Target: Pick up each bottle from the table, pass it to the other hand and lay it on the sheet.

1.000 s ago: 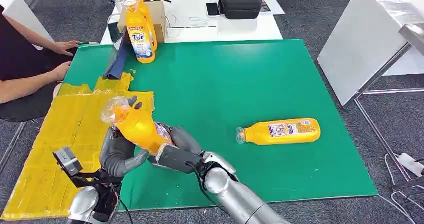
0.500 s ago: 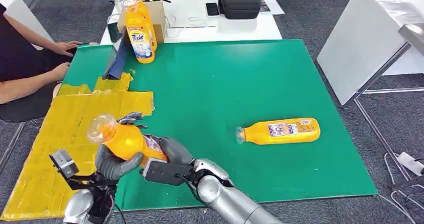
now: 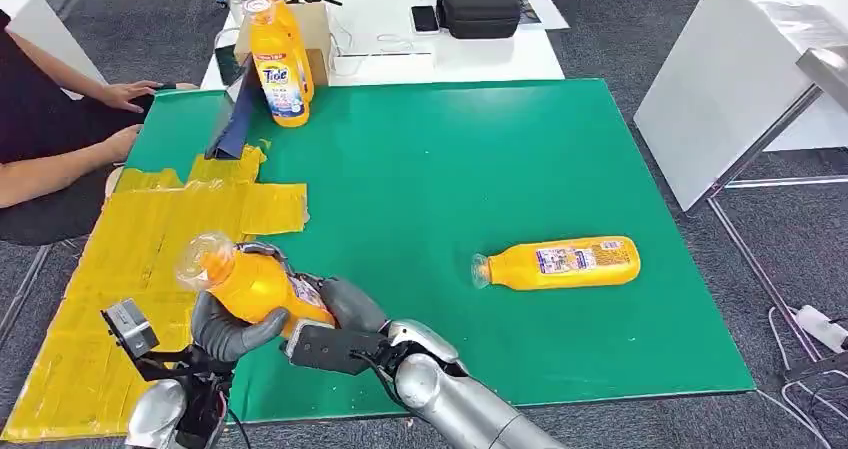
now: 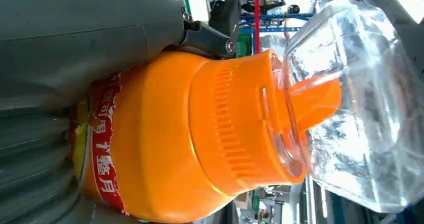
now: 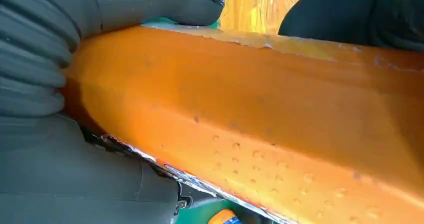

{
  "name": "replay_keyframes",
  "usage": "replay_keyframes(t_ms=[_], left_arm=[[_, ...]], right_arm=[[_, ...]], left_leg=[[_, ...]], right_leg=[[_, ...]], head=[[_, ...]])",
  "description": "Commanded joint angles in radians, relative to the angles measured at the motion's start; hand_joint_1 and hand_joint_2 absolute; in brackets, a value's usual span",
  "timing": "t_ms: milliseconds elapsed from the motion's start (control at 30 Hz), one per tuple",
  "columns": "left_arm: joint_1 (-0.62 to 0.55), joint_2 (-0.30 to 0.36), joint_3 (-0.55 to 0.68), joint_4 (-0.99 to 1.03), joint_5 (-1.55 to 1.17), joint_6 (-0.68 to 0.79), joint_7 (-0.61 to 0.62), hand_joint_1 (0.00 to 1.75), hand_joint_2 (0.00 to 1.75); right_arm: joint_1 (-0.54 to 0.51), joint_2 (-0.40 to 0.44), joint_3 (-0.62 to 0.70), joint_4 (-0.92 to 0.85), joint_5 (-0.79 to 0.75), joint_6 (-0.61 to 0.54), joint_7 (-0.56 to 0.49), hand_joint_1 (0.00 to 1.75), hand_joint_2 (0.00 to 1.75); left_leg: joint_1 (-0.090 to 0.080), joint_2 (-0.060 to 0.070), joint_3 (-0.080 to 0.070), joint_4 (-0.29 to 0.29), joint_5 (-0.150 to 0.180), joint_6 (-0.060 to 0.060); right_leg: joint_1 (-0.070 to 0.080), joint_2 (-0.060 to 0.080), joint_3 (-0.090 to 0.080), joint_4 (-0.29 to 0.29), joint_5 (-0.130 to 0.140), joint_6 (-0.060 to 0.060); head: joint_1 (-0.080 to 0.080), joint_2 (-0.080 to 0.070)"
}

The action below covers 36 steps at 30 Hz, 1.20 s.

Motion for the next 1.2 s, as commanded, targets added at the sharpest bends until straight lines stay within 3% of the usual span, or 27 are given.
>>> replay_keyframes(t_ms=[33,167,233,300,367,500,567,667,933,1067,1200], left_arm=[[0.071,0.060,-0.012,-0.087,-0.249,0.100,-0.062,1.75,1.75],[0.123,0.094,-0.002,-0.155,-0.426,0.187,-0.101,1.75,1.75],[0.126,0.097,0.001,-0.162,-0.459,0.205,-0.107,1.75,1.75],[0.144,0.102,-0.002,-0.176,-0.570,0.291,-0.122,1.75,1.75],[0.160,0.104,0.001,-0.190,-0.665,0.383,-0.130,1.75,1.75],[0.176,0.109,0.002,-0.201,-0.748,0.485,-0.122,1.75,1.75],[0.174,0.107,-0.008,-0.191,-0.869,0.584,-0.100,1.75,1.75],[0.156,0.125,-0.054,-0.138,-1.187,0.757,0.030,1.75,1.75],[0.005,0.209,-0.161,0.178,-1.621,0.760,0.332,1.75,1.75],[-0.068,0.237,-0.188,0.328,-1.658,0.741,0.384,1.75,1.75],[-0.068,0.238,-0.189,0.331,-1.656,0.744,0.384,1.75,1.75]], right_arm=[[-0.008,-0.214,-0.159,-0.107,0.094,-0.177,0.081,0.00,1.75],[0.042,-0.372,-0.370,-0.179,0.184,-0.137,0.089,0.00,1.75],[0.061,-0.376,-0.410,-0.191,0.212,-0.123,0.084,0.00,1.75],[0.124,-0.434,-0.471,-0.256,0.243,-0.141,0.094,0.00,1.75],[0.193,-0.500,-0.537,-0.334,0.248,-0.119,0.097,0.00,1.75],[0.340,-0.579,-0.705,-0.497,0.250,-0.047,0.069,0.00,1.75],[0.395,-0.599,-0.770,-0.565,0.258,-0.018,0.070,0.00,1.75],[0.446,-0.637,-0.838,-0.643,0.253,0.031,0.077,0.00,1.75],[0.305,-0.682,-0.787,-0.536,0.256,0.104,0.092,0.00,1.75],[0.211,-0.676,-0.722,-0.452,0.258,0.103,0.093,0.00,1.75],[0.209,-0.676,-0.719,-0.448,0.259,0.103,0.094,0.00,1.75]], left_leg=[[0.001,-0.004,0.004,0.000,-0.001,0.000],[0.000,-0.006,0.003,0.000,0.000,0.001],[-0.001,-0.008,0.003,-0.001,0.000,0.001],[-0.001,-0.008,0.002,0.000,-0.001,0.001],[-0.002,-0.014,0.002,-0.001,0.000,0.001],[-0.003,-0.015,0.000,0.000,-0.001,0.002],[-0.003,-0.015,-0.001,0.001,-0.001,0.003],[-0.004,-0.017,-0.002,0.001,-0.003,0.003],[-0.004,-0.011,0.001,-0.001,-0.003,0.004],[-0.004,-0.008,0.001,-0.002,-0.002,0.005],[-0.003,-0.005,0.003,-0.001,-0.002,0.003]], right_leg=[[0.000,0.000,0.005,-0.001,-0.002,-0.002],[0.000,-0.003,0.006,-0.002,-0.001,-0.001],[-0.001,-0.005,0.006,-0.002,-0.001,-0.001],[-0.001,-0.006,0.005,-0.002,-0.002,-0.001],[-0.002,-0.013,0.008,-0.003,-0.002,-0.001],[-0.003,-0.013,0.005,-0.002,-0.003,0.000],[-0.003,-0.013,0.004,-0.002,-0.003,0.000],[-0.004,-0.015,0.004,-0.001,-0.005,0.003],[-0.005,-0.008,0.005,-0.002,-0.003,0.002],[-0.005,-0.006,0.003,-0.003,-0.001,0.003],[-0.003,-0.003,0.005,-0.003,-0.001,0.002]], head=[[0.000,0.000],[0.000,0.000],[0.000,0.000],[0.000,0.000],[0.000,0.000],[0.000,0.000],[0.000,0.000],[0.000,0.000],[0.000,0.000],[0.000,0.000],[0.000,0.000]])
